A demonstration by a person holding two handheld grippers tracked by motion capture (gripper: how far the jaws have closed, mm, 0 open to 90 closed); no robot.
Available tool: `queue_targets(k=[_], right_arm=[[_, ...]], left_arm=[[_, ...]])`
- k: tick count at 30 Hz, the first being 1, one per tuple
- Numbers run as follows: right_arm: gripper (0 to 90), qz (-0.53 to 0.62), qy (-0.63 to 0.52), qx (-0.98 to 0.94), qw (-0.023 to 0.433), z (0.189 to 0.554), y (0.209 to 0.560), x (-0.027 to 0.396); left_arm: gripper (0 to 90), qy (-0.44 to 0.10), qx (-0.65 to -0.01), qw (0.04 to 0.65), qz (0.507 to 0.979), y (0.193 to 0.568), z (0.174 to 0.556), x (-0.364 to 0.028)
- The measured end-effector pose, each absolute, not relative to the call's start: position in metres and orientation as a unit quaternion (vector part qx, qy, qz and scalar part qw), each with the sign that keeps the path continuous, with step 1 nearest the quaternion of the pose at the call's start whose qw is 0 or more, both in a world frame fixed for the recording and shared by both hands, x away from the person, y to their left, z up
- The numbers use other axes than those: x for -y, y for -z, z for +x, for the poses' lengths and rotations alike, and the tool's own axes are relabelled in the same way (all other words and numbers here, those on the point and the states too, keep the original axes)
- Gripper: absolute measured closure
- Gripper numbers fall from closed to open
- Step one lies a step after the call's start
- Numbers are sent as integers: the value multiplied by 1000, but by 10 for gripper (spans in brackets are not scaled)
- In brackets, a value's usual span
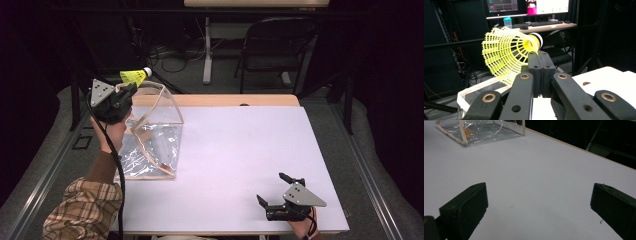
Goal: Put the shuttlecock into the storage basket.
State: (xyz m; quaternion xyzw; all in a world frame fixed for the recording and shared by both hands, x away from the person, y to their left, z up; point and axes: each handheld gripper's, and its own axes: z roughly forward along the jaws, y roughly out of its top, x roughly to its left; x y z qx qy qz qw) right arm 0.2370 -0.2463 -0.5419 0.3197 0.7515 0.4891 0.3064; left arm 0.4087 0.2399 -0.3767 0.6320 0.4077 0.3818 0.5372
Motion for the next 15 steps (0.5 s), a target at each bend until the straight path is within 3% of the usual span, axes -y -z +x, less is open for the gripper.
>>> queue_targets(k=[15], right_arm=[[7,320,-489,-752,306,237,542,246]], left_arm=[[899,-376,-413,535,634,384,410,-240]])
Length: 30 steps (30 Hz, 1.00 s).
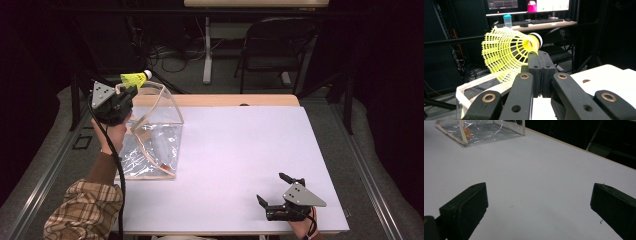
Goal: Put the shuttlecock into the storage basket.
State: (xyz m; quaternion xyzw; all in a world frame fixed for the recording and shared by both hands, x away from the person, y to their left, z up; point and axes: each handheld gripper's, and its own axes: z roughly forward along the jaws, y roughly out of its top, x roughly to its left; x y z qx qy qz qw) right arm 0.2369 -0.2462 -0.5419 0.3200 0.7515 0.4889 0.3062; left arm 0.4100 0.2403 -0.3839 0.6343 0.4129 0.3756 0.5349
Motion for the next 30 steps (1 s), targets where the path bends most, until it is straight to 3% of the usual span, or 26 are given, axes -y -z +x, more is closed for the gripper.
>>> queue_targets(k=[30], right_arm=[[9,321,-488,-752,307,237,542,246]], left_arm=[[899,-360,-421,523,647,401,413,-240]])
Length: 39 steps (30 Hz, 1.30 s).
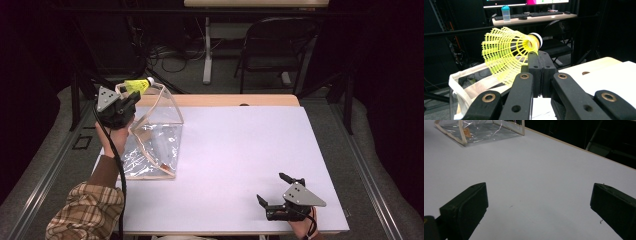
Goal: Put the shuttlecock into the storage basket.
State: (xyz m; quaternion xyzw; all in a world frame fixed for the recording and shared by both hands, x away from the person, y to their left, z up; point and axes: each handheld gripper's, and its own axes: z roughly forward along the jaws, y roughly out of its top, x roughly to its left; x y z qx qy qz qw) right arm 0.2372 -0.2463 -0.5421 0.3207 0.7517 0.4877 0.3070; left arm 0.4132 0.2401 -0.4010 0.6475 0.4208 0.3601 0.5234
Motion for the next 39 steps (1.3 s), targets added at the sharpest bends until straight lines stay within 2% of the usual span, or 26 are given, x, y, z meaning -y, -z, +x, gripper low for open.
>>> queue_targets(k=[39], right_arm=[[9,321,-488,-752,306,237,542,246]], left_arm=[[897,-328,-438,501,670,420,416,-256]])
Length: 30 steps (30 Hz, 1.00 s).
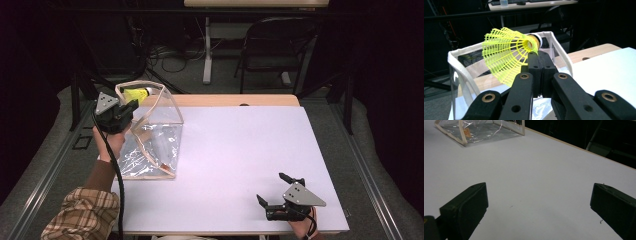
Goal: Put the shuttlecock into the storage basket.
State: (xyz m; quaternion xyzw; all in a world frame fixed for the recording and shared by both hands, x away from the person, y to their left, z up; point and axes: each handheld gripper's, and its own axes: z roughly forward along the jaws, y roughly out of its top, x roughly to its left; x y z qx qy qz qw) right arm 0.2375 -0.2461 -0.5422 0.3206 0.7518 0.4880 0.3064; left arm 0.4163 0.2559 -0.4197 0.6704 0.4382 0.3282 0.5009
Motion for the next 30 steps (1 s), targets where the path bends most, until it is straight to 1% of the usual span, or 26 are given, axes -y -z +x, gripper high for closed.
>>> queue_targets(k=[10,19,23,30], right_arm=[[9,321,-487,-752,307,237,542,246],[9,321,-487,-752,307,237,542,246],[9,321,-487,-752,307,237,542,246],[9,322,-486,-752,307,237,542,246]], left_arm=[[897,-303,-443,491,686,424,422,-262],[896,-294,-437,468,709,426,429,-258],[895,-296,-436,460,715,427,431,-257],[895,-283,-439,454,722,429,437,-257]])
